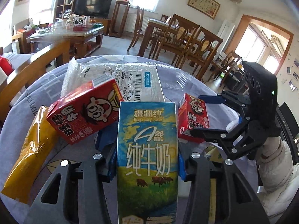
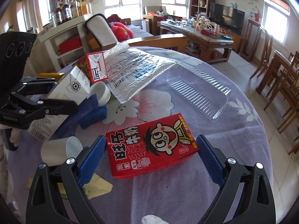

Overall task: Collect trash
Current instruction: 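Grasp the red milk box with the right gripper while the left gripper grasps the milk carton, then carry both boxes over the black bin and open both grippers to drop them, then grasp the yellow-green wrapper with the right gripper while the left gripper grasps a red juice box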

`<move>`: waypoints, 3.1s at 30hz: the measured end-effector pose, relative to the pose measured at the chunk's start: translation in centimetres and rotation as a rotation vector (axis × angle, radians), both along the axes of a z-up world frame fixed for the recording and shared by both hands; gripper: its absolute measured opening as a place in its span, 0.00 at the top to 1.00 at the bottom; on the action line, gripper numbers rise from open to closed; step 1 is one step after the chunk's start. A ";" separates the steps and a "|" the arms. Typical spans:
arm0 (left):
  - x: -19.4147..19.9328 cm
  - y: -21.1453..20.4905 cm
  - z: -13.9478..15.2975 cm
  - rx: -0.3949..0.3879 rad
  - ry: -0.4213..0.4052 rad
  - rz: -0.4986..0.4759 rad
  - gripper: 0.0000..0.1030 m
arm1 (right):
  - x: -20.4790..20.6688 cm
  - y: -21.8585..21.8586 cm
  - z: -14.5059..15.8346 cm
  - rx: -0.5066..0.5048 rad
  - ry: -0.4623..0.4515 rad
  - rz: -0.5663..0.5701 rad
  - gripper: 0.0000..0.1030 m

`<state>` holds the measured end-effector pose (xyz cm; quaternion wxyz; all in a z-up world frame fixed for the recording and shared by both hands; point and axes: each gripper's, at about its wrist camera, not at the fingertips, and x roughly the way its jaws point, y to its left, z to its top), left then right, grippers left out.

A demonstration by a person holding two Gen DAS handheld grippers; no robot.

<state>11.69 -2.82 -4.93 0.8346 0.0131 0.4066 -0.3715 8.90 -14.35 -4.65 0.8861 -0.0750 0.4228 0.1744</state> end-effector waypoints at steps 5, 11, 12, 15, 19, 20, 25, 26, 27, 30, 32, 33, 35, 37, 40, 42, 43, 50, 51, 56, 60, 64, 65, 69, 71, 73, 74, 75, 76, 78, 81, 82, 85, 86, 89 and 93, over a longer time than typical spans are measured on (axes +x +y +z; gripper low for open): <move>-0.9 0.8 1.4 -0.051 -0.042 0.038 0.53 | -1.6 -1.2 1.4 0.052 -0.041 -0.059 0.09; -3.7 -0.5 4.6 -0.108 -0.113 -0.013 0.53 | -6.5 -6.7 6.1 0.297 -0.156 -0.191 0.09; -4.2 -1.1 5.0 -0.115 -0.124 -0.028 0.53 | -7.6 -7.8 6.8 0.330 -0.179 -0.213 0.09; -5.5 -3.5 6.2 -0.138 -0.148 -0.085 0.53 | -11.2 -11.0 8.6 0.366 -0.253 -0.283 0.09; -7.1 -7.5 7.0 -0.168 -0.163 -0.176 0.53 | -16.5 -16.0 10.5 0.368 -0.343 -0.404 0.09; -7.5 -8.7 7.1 -0.176 -0.163 -0.200 0.53 | -17.7 -17.2 10.8 0.350 -0.360 -0.443 0.09; -9.7 -15.7 7.4 -0.197 -0.160 -0.340 0.53 | -23.7 -24.7 12.8 0.283 -0.403 -0.591 0.09; -10.3 -17.1 7.5 -0.205 -0.156 -0.368 0.53 | -24.7 -26.3 13.4 0.252 -0.407 -0.619 0.10; -10.7 -18.8 7.6 -0.212 -0.151 -0.397 0.53 | -25.5 -28.1 14.2 0.220 -0.402 -0.645 0.10; -12.3 -23.5 7.9 -0.244 -0.134 -0.479 0.53 | -27.3 -33.6 16.1 0.143 -0.377 -0.698 0.10; -13.3 -26.5 7.7 -0.269 -0.106 -0.525 0.53 | -28.5 -36.3 16.1 0.045 -0.334 -0.732 0.10; -13.7 -28.2 7.5 -0.279 -0.086 -0.546 0.53 | -29.1 -37.2 15.6 -0.022 -0.309 -0.739 0.10; -14.7 -30.2 6.8 -0.290 -0.059 -0.575 0.53 | -30.9 -38.7 13.2 -0.130 -0.236 -0.741 0.10; -15.6 -32.6 5.9 -0.282 -0.033 -0.599 0.53 | -33.0 -40.7 9.6 -0.150 -0.129 -0.747 0.10; -16.8 -36.7 4.5 -0.249 -0.001 -0.639 0.53 | -36.3 -43.3 4.4 -0.159 0.005 -0.769 0.10; -17.6 -38.9 3.6 -0.211 0.005 -0.664 0.53 | -38.2 -44.6 1.6 -0.138 0.061 -0.784 0.10; -17.9 -40.1 3.2 -0.194 0.007 -0.676 0.53 | -39.0 -45.0 0.6 -0.117 0.076 -0.791 0.10; -20.3 -44.0 0.4 -0.063 0.002 -0.699 0.53 | -39.3 -45.6 -2.4 -0.042 0.060 -0.806 0.10; -20.2 -44.1 0.0 -0.050 0.000 -0.694 0.52 | -39.4 -45.8 -2.7 -0.039 0.061 -0.802 0.10; -21.4 -45.7 -0.3 -0.028 0.014 -0.673 0.52 | -38.3 -45.0 -2.7 -0.014 0.050 -0.801 0.10; -21.2 -45.5 -0.1 -0.050 0.017 -0.655 0.50 | -38.4 -44.9 -2.8 0.005 0.025 -0.819 0.06; -21.3 -44.7 0.5 -0.094 -0.005 -0.632 0.37 | -38.0 -45.3 -2.4 0.041 -0.018 -0.849 0.05; -21.3 -44.4 0.7 -0.104 -0.009 -0.630 0.37 | -38.1 -45.3 -2.2 0.058 -0.048 -0.857 0.05; -21.3 -43.0 1.4 -0.132 -0.017 -0.611 0.32 | -38.9 -45.7 -1.9 0.089 -0.226 -0.854 0.05; -21.3 -42.3 2.0 -0.144 -0.025 -0.604 0.31 | -39.0 -45.9 -1.8 0.077 -0.301 -0.834 0.05; -21.2 -41.1 2.5 -0.150 -0.037 -0.598 0.31 | -38.8 -46.6 -1.4 0.108 -0.330 -0.824 0.05; -21.1 -40.4 2.8 -0.154 -0.044 -0.592 0.31 | -38.4 -47.1 -0.9 0.119 -0.309 -0.831 0.05; -21.0 -39.9 3.2 -0.159 -0.050 -0.589 0.31 | -37.7 -47.6 -1.0 0.132 -0.255 -0.840 0.05; -20.9 -39.3 3.5 -0.162 -0.054 -0.583 0.31 | -37.2 -48.1 -0.8 0.155 -0.227 -0.837 0.05; -20.5 -38.1 3.9 -0.171 -0.063 -0.566 0.31 | -36.8 -48.4 -0.6 0.183 -0.221 -0.828 0.05; -20.0 -36.4 4.3 -0.191 -0.068 -0.541 0.31 | -35.8 -48.7 -0.6 0.199 -0.190 -0.840 0.05; -19.9 -35.9 4.4 -0.198 -0.068 -0.534 0.31 | -35.6 -48.6 -0.7 0.218 -0.181 -0.844 0.05; -19.7 -34.7 4.6 -0.213 -0.075 -0.519 0.31 | -35.0 -47.6 -1.0 0.236 -0.201 -0.869 0.05; -19.6 -34.4 4.7 -0.218 -0.076 -0.514 0.31 | -34.7 -47.5 -1.0 0.243 -0.205 -0.874 0.05; -19.3 -33.3 5.1 -0.236 -0.075 -0.501 0.31 | -33.2 -47.0 -1.5 0.305 -0.195 -0.855 0.05; -18.9 -31.3 5.5 -0.250 -0.099 -0.471 0.31 | -30.8 -45.5 -1.4 0.312 -0.200 -0.844 0.05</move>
